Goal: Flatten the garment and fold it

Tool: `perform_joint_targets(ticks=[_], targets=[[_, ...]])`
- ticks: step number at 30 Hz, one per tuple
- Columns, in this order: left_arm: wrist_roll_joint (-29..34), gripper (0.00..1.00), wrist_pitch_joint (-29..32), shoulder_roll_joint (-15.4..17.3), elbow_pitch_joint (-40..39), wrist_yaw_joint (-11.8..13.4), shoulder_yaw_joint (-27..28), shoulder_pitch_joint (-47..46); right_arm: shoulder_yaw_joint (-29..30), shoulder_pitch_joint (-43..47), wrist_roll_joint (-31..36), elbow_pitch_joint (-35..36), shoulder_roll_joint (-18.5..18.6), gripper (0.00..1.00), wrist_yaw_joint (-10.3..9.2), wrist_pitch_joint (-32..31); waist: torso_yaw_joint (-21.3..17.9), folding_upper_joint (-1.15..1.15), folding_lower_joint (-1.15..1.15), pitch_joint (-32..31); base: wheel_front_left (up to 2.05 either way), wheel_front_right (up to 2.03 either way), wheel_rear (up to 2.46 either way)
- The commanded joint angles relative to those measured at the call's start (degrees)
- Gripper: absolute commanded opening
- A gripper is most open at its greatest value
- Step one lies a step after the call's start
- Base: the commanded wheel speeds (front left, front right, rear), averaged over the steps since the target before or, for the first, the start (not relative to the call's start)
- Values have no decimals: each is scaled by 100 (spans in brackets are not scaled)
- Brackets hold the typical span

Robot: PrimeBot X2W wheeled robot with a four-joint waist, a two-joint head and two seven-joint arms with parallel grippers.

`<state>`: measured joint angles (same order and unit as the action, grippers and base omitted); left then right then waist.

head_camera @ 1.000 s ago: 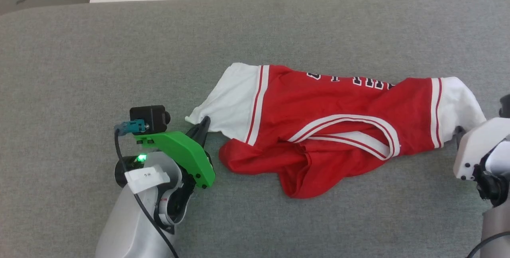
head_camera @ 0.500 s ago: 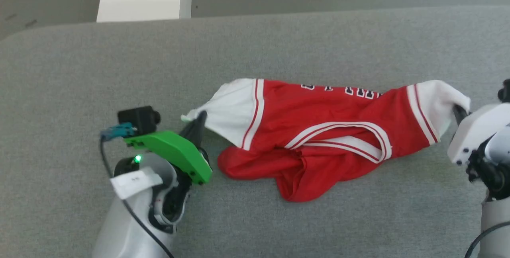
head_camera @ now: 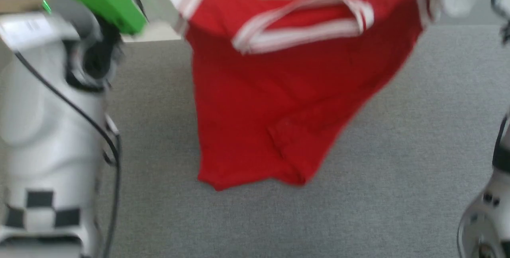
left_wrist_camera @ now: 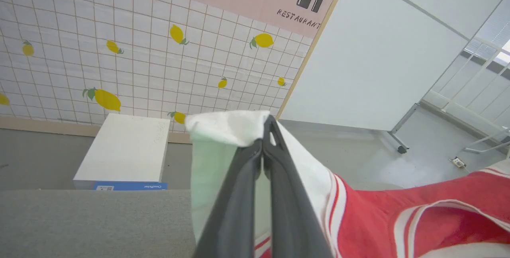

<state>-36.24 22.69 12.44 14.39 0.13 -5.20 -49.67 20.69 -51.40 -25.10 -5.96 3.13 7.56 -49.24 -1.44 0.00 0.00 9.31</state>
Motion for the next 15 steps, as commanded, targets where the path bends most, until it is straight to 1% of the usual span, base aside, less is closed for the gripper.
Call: perform_joint_targets(ticks=[1, 5, 9, 11, 15], targets=[[233, 0, 19, 182, 184, 36, -61, -340, -71, -329, 114, -191, -22, 0, -8, 91, 9, 0, 0, 153, 0, 0, 0], [690, 0, -20, 505, 717, 122, -185, -1219, -254, -1309, 437, -827, -23, 0, -8, 391, -17, 0, 0, 407, 0, 0, 0], [1162, 0, -160, 757, 1256, 317, -315, -1969, -348, -2185, 755, -1479, -24, 0, -8, 881, -31, 0, 0, 691, 0, 0, 0], [1290, 0, -323, 813, 1417, 396, -316, -2330, -405, -2584, 981, -1717, -24, 0, -8, 1171, -31, 0, 0, 868, 0, 0, 0], [1566, 0, -958, 896, 1592, 463, -364, -2845, -376, -3220, 1313, -2090, -24, 0, -8, 1963, 7, 0, 0, 1128, 0, 0, 0]])
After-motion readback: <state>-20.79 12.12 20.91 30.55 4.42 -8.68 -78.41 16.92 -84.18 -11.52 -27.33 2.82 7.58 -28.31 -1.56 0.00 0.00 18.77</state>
